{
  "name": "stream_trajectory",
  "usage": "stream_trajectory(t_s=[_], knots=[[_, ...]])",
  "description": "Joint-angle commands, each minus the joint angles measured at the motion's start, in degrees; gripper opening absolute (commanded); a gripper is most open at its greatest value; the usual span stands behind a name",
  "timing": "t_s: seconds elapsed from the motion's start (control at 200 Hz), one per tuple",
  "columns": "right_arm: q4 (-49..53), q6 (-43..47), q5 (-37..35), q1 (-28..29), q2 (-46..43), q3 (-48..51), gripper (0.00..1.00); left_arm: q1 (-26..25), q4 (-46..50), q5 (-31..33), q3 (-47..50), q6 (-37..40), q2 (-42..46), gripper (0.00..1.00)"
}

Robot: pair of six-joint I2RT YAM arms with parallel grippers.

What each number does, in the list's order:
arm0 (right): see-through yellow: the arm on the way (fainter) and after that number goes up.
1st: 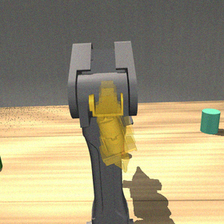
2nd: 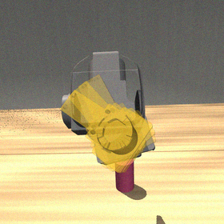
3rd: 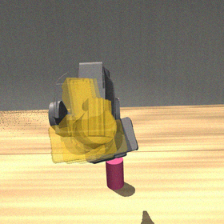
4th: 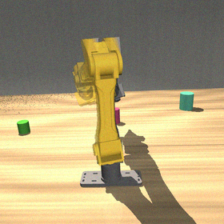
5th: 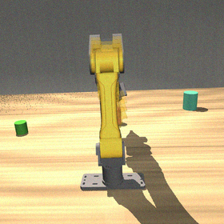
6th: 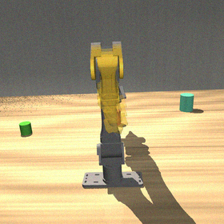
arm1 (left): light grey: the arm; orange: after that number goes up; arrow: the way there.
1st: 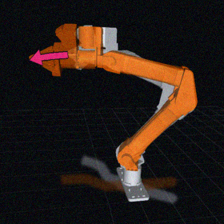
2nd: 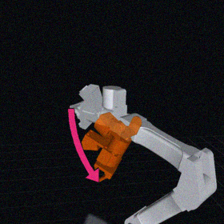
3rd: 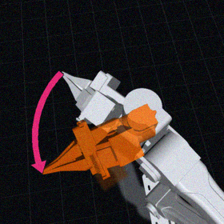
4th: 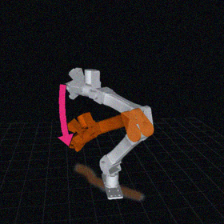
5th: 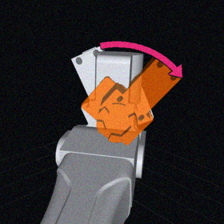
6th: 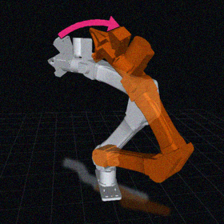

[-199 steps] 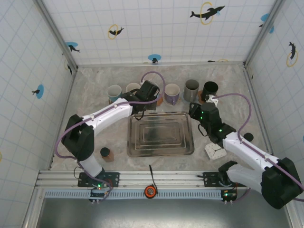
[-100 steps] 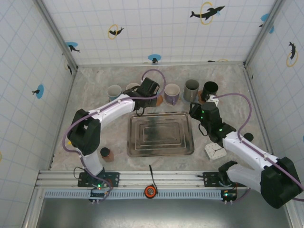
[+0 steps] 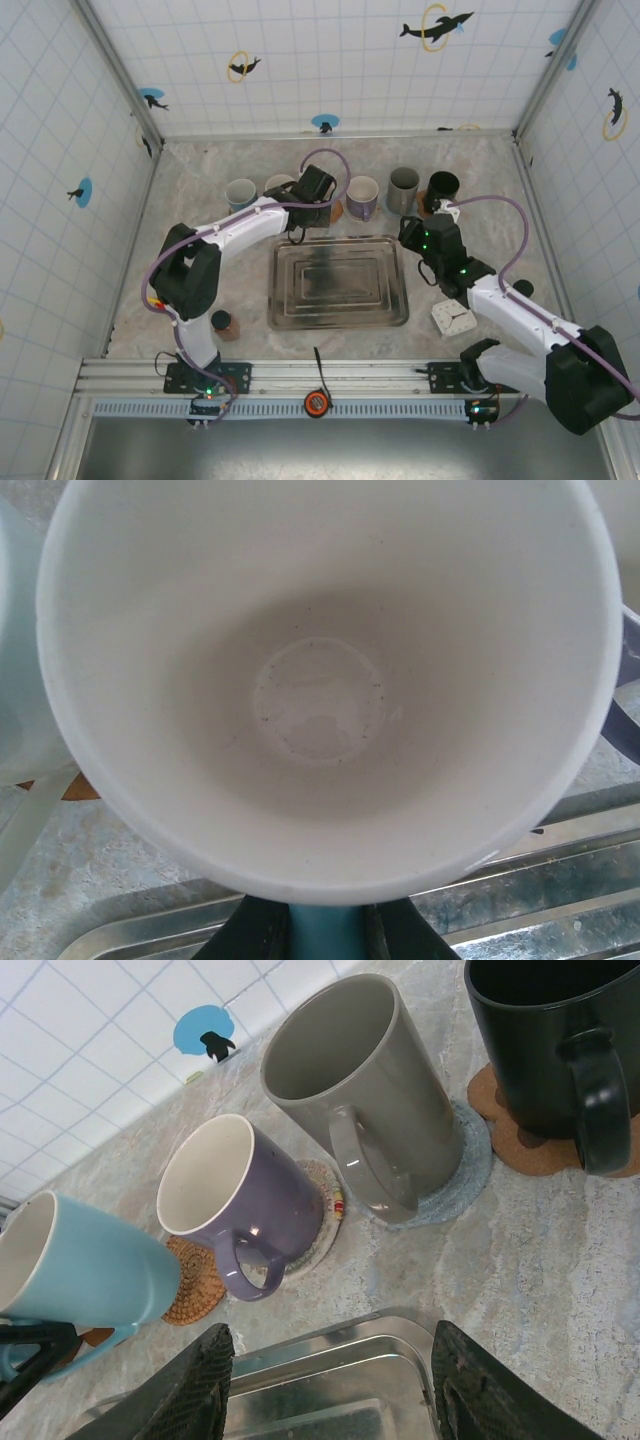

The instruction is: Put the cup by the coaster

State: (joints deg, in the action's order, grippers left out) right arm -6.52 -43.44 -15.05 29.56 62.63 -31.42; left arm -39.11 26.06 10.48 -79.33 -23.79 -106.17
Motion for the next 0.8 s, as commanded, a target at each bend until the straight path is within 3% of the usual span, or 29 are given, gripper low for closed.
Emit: stream_trajectory(t_s=[0.0, 0.796], knots=[[-2.4, 0.5, 0.2, -0.4, 0.6, -3.0, 0.55, 0.6, -3.7, 0.6, -3.4, 0.8, 0.0, 0.0], [-2.6, 0.6, 1.2, -0.9, 1.6, -3.0, 0.55, 0.8, -2.0, 1.3, -6.5, 1.5, -3.1, 0.0]])
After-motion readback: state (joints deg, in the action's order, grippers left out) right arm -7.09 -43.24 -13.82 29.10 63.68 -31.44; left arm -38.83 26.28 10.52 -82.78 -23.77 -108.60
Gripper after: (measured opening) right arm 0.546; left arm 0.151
